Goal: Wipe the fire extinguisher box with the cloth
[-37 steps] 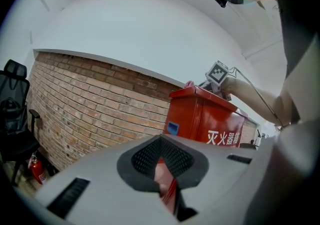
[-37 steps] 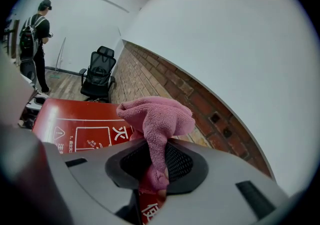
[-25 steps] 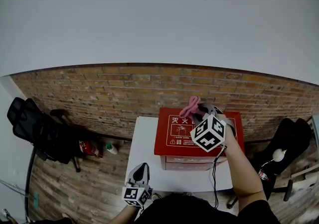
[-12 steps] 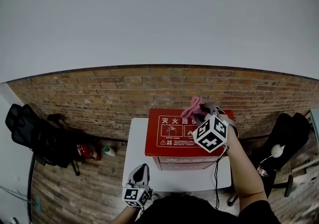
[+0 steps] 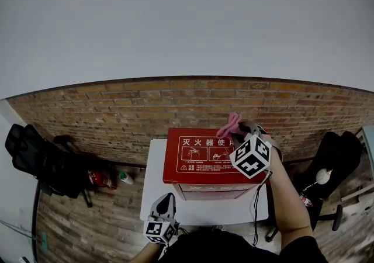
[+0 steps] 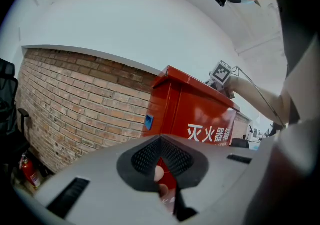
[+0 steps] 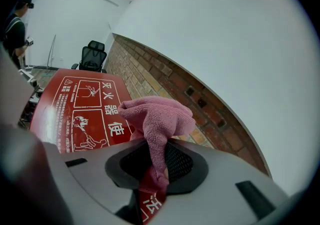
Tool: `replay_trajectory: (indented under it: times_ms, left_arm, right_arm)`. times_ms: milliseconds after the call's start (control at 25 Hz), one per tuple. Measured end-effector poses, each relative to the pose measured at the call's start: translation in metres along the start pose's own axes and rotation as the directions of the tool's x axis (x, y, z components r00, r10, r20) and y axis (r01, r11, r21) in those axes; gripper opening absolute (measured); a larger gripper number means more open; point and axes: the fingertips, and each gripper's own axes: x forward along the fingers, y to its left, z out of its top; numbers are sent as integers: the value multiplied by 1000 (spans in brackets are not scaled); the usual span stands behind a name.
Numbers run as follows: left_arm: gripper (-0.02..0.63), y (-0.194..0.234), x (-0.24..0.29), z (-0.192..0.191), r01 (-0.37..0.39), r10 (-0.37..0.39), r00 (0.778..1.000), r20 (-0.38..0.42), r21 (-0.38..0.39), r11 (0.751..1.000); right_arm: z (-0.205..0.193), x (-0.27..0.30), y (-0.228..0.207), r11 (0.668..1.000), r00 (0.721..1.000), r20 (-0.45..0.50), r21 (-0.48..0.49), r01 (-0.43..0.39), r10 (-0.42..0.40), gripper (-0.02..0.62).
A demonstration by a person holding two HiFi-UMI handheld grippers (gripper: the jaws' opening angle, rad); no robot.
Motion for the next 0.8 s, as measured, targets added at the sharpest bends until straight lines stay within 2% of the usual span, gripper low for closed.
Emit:
replay_trajectory:
  times_ms: [800]
  left_arm:
    - [17,-40,14,-13,23,-23,1000,-14,3,1000]
  right_arm:
    - [-55,-16,-34,998,999,-21,52,41,-40,84]
